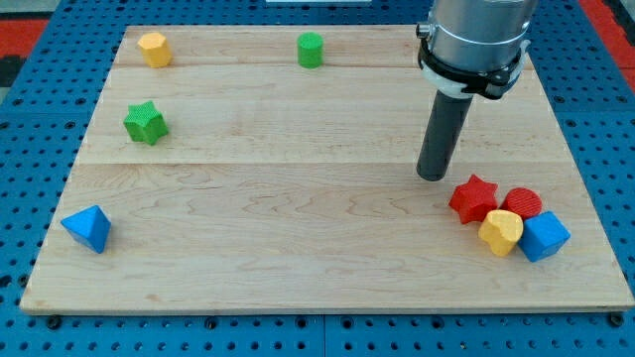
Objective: Slide the blue triangle towards the bottom center
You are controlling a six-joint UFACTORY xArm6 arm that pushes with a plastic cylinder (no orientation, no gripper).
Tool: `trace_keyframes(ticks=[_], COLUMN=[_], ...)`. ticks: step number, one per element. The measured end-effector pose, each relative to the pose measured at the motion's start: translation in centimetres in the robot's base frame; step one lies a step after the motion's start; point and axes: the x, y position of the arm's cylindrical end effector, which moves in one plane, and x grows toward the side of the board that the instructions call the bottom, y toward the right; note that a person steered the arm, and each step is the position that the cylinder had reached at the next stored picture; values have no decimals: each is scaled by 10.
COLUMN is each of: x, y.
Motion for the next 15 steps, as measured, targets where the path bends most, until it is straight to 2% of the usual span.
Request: trace_keyframes(ticks=[2, 3, 4, 6, 7, 9, 10, 11, 12, 14, 15], x=[14, 12, 12, 13, 32, 70, 70, 83, 86, 77, 78], y=[0, -47, -156, -412, -428, -365, -411, -429, -375, -206, -234])
